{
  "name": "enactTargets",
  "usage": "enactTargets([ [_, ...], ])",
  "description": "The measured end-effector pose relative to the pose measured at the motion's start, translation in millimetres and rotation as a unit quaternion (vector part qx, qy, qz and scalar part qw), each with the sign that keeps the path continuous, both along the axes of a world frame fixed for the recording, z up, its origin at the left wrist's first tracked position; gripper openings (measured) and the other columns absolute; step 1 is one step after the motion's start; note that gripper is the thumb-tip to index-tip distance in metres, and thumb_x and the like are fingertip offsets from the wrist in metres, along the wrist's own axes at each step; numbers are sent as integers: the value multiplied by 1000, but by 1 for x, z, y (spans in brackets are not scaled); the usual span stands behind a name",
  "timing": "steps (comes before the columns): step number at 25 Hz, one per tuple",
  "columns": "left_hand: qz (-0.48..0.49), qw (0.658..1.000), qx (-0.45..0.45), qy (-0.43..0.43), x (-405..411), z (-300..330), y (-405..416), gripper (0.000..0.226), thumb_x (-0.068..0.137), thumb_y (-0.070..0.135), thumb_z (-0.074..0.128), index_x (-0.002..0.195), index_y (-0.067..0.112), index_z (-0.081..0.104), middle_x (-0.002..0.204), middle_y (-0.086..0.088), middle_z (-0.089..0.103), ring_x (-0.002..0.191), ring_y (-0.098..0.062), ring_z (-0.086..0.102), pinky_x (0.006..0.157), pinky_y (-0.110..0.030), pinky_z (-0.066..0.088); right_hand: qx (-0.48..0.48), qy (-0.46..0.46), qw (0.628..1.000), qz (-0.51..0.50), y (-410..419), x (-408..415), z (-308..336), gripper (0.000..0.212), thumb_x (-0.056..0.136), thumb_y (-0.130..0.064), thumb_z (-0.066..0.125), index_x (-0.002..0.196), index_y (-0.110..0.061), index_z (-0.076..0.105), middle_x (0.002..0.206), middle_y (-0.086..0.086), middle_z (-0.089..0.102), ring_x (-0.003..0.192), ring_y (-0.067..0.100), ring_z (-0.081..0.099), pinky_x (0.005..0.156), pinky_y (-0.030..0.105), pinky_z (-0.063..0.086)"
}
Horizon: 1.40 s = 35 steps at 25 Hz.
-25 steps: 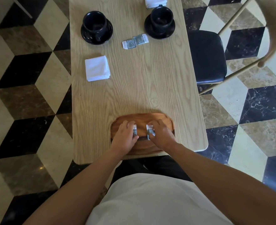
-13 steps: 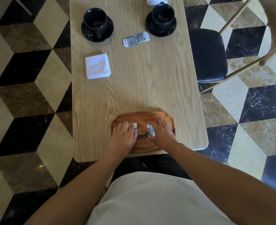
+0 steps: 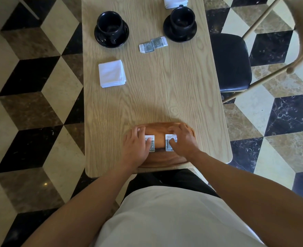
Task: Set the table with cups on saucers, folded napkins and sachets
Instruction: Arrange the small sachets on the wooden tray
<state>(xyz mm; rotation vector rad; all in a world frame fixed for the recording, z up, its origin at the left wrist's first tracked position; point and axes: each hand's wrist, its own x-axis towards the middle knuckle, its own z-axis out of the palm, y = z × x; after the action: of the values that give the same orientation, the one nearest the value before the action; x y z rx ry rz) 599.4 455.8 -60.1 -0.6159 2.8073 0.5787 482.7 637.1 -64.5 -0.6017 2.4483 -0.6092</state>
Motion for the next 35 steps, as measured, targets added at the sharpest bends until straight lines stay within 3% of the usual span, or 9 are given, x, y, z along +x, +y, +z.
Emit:
enactTargets([
  [6, -14, 1000, -9, -7, -25, 3, -34, 51, 101, 35, 50, 141, 4, 48, 139, -15, 52, 128, -34, 49, 103, -49, 41, 91, 43, 995, 22, -18, -30, 9, 44, 91, -20, 61, 136, -16, 57, 135, 9, 46, 119, 27, 47, 97, 39, 45],
  [12, -25, 999, -19, -27, -80, 10, -63, 50, 103, 34, 45, 141, 1, 45, 139, -17, 51, 128, -35, 49, 104, -46, 43, 93, 58, 994, 24, -50, -77, 16, 45, 94, -24, 58, 139, -18, 53, 135, 9, 43, 121, 26, 46, 101, 40, 47],
  [18, -50, 997, -52, 5, -167, 5, -96, 45, 103, 32, 46, 135, 0, 49, 133, -19, 55, 124, -36, 51, 101, -48, 46, 62, 91, 994, 25, -98, -186, 4, 44, 98, -25, 54, 142, -19, 52, 139, 9, 44, 126, 29, 45, 102, 41, 44],
  [21, -54, 996, -60, 25, -211, -10, -112, 44, 103, 32, 46, 133, 1, 51, 132, -17, 54, 123, -36, 51, 98, -48, 46, 37, 96, 995, 0, -122, -235, -11, 37, 99, -25, 53, 136, -18, 56, 130, 6, 48, 120, 25, 48, 90, 38, 49],
  [23, -52, 995, -70, 50, -246, -22, -123, 40, 102, 31, 46, 127, 1, 54, 129, -17, 55, 119, -37, 52, 95, -48, 45, 19, 109, 994, -10, -139, -262, -24, 26, 100, -23, 50, 124, -16, 57, 115, 2, 48, 105, 24, 52, 75, 34, 44],
  [25, -55, 993, -80, 68, -278, -30, -135, 38, 102, 29, 45, 126, 0, 54, 129, -18, 54, 117, -38, 51, 95, -48, 45, 16, 130, 991, -14, -161, -284, -35, 26, 101, -21, 48, 126, -16, 54, 113, 4, 52, 91, 25, 54, 68, 35, 41],
  [29, -40, 989, -98, 101, -324, -47, -151, 45, 103, 24, 43, 140, 1, 48, 142, -18, 50, 124, -38, 51, 97, -48, 43, 24, 166, 985, 39, -194, -309, -47, 50, 104, -30, 41, 153, -30, 32, 105, 4, 52, 84, 25, 56, 65, 36, 45],
  [32, -50, 987, -127, 89, -325, -60, -153, 48, 103, 24, 43, 146, 2, 44, 150, -19, 45, 132, -40, 46, 103, -50, 41, 47, 174, 982, 53, -203, -313, -51, 44, 104, -35, 39, 148, -33, 41, 100, 0, 48, 85, 26, 58, 65, 37, 47],
  [35, -67, 981, -151, 101, -313, -66, -147, 41, 101, 20, 47, 138, 2, 54, 146, -21, 48, 130, -40, 46, 104, -51, 40, 11, 187, 982, 39, -194, -310, -53, 34, 103, -35, 40, 132, -26, 57, 114, 5, 55, 91, 29, 59, 69, 39, 46],
])
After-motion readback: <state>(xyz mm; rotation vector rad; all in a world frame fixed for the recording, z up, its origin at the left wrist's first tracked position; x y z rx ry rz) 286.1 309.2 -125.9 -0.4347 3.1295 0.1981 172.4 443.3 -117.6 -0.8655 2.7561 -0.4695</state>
